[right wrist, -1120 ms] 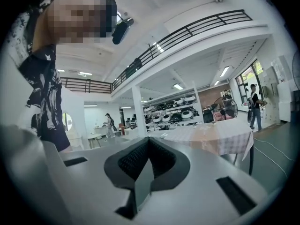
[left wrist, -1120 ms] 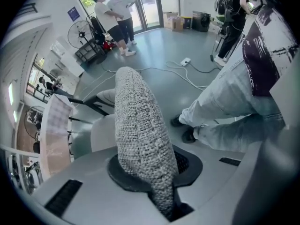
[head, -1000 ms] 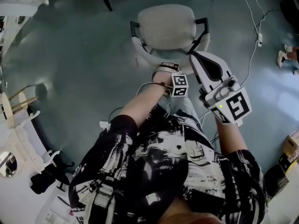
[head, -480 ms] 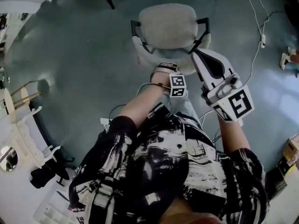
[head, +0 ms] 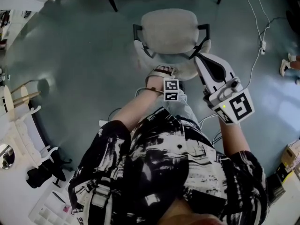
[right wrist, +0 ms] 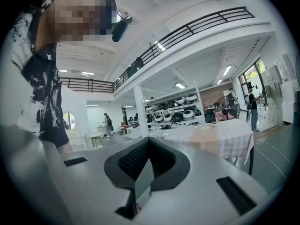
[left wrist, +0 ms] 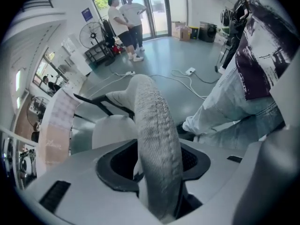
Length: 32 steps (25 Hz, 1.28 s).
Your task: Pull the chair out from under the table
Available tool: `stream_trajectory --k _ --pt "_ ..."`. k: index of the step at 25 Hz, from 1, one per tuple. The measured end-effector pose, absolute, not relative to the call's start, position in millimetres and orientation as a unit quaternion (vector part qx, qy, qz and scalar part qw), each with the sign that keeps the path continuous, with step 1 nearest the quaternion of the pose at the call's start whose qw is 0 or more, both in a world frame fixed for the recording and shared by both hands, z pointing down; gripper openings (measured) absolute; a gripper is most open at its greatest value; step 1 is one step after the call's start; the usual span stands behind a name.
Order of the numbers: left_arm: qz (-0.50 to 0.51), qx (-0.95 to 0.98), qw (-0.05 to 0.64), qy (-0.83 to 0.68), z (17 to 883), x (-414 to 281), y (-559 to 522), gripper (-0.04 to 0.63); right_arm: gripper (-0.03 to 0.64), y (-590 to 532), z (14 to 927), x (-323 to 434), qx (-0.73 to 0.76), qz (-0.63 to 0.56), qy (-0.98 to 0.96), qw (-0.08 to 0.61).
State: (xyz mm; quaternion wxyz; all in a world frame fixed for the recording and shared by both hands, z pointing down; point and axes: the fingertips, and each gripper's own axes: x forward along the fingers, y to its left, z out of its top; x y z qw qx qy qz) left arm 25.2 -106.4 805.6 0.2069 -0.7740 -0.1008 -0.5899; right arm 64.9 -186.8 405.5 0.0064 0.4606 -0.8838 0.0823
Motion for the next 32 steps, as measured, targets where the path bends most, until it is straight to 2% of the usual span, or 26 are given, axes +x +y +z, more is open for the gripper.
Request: stream_trajectory --k 4,6,7,8,10,14,17,22,26,32 --pt "-0.57 -0.806 0.156 -0.041 760.7 -12.4 -124.9 0.269 -0.003 -182.4 387.1 73.1 0.461 0.066 -0.885 0.007" --pt "-0.554 -0.821 0.14 0.006 726.3 -31.6 -139.3 0.272 -0.002 -180.3 376.3 78.7 0.46 0.056 -0.886 0.006" --pt "-0.541 -0.83 0.133 0.038 704.1 -38.7 -150.3 0.21 -0.002 -179.9 370.8 81.4 0.459 0.051 -0.887 0.005" --pt "-0.523 -0.84 0.122 0.076 677.8 -43.5 -163.9 0.187 -0.002 -179.8 365.4 84.2 0.458 0.046 -0.888 0.004" --pt "-0.465 -0.867 0.086 0.156 614.7 -45.6 -193.2 0.183 -0.002 -178.6 354.3 89.3 0.455 0.037 -0.89 0.003" --pt "-0.283 -0.919 0.032 0.273 464.7 -34.8 -239.1 0.16 -0.003 -174.0 327.1 89.7 0.445 0.013 -0.895 -0.006" --pt "-0.179 -0.936 0.056 0.297 361.9 -25.9 -249.1 0.158 -0.002 -169.4 299.6 81.1 0.434 -0.011 -0.901 -0.013" --pt "-0.088 -0.94 0.121 0.307 251.0 -18.3 -243.6 0.126 -0.002 -172.0 249.7 65.9 0.42 -0.062 -0.905 -0.03" --pt "-0.062 -0.94 0.132 0.308 220.1 -22.8 -229.4 0.015 -0.002 -163.1 226.4 51.0 0.416 -0.085 -0.904 -0.038" --pt "-0.043 -0.952 0.097 0.287 212.5 -25.6 -221.9 0.0 -0.002 -161.2 209.7 46.1 0.417 -0.1 -0.902 -0.043"
